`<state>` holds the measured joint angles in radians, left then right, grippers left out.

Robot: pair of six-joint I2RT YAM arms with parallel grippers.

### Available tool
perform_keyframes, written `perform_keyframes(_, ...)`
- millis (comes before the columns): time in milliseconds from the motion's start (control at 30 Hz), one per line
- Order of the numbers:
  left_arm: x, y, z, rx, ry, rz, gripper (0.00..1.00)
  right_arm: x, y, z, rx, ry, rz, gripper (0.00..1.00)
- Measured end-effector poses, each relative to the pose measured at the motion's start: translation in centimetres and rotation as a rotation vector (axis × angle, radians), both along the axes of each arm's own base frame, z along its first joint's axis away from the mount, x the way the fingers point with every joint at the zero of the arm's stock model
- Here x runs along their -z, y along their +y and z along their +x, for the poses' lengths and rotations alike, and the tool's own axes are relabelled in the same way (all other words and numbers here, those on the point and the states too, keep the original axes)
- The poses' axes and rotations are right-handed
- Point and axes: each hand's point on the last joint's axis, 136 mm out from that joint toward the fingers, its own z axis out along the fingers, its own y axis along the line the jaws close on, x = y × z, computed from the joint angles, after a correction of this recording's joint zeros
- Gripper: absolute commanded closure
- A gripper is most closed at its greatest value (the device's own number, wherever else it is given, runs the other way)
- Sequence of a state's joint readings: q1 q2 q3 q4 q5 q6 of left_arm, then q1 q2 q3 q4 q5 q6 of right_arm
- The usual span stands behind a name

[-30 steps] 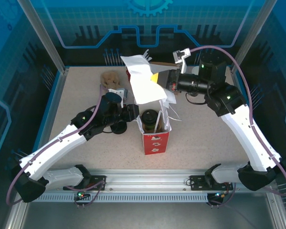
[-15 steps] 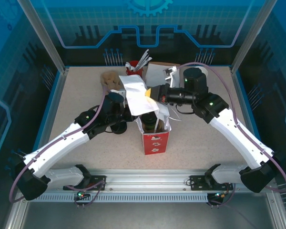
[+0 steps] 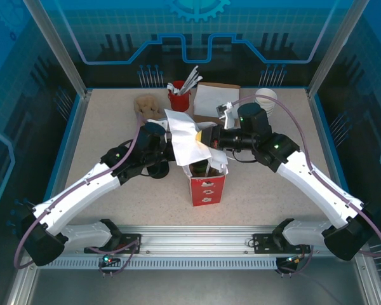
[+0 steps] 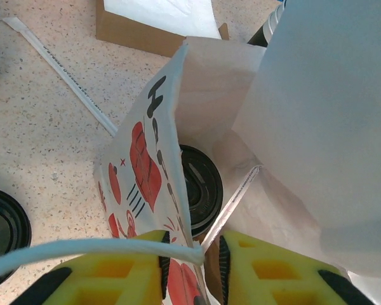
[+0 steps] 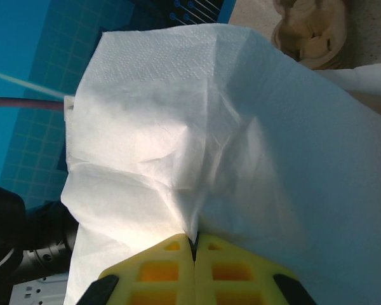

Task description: Pack the takeout coffee

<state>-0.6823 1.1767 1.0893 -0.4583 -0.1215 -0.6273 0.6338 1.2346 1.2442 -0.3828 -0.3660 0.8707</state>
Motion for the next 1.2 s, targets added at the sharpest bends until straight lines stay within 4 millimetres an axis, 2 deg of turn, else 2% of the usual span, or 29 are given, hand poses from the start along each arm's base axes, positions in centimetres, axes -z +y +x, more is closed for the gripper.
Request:
perform_keyframes(467,0.0,-0.1,0.0,0.005,0.006,-0.008,0.8,3.5,-1.0,-0.8,0.026,-0.037,-0.211,1.0)
perform_keyframes(633,0.0,0.0,0.0,0.004,0.007,-0.008,0.82,3.7,-0.9,-1.4,0.017,-0.073,-0.278,1.0)
perform_keyframes(833,0.0,0.0,0.0,0.004,0.007,-0.008,0.84,3.7,-0.9,-1.3,0.038,-0.12,-0.362,1.0)
perform_keyframes(1200,0.3,0.1,0.2,-0.001,0.015,-0.005,0.86,5.5,-2.2,-0.2,0.118,-0.13,-0.542,1.0)
